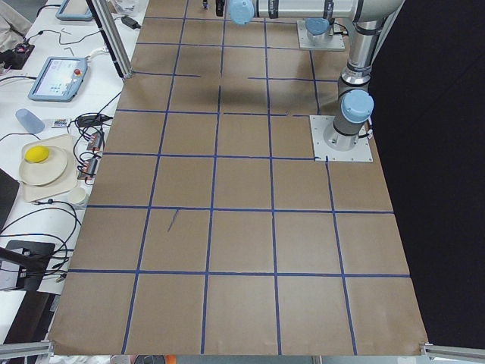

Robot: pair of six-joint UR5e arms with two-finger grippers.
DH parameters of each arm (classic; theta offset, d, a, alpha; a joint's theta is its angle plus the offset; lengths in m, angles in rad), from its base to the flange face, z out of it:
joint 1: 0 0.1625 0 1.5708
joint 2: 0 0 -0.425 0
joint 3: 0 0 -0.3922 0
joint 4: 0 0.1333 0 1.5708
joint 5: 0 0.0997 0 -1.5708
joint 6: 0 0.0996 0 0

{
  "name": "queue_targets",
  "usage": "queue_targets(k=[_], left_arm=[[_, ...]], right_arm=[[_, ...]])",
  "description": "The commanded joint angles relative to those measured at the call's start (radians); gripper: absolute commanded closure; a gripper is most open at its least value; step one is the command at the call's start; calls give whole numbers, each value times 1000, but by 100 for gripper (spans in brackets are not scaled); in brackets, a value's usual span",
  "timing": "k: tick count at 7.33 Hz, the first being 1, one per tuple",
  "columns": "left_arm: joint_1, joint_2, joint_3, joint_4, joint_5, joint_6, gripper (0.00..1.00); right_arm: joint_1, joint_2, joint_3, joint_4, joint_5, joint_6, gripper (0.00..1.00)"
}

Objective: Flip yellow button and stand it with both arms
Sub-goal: 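Lower the button upright onto the table with the right gripper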

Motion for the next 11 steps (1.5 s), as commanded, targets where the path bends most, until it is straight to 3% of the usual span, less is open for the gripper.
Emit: queue_targets(k=[1,3,7,11], left_arm=[[46,18,-9,-97,286,7,0],[96,32,-6,-97,284,11,0],[93,94,-44,-102,289,24,0],[94,110,-60,-85,286,45,0]], right_arm=[[-136,3,167,-263,7,-241,72],[-178,12,282,-460,12,-311,72],[-193,115,300,-554,70,-319,72],[-236,120,327,-547,105,-322,73]])
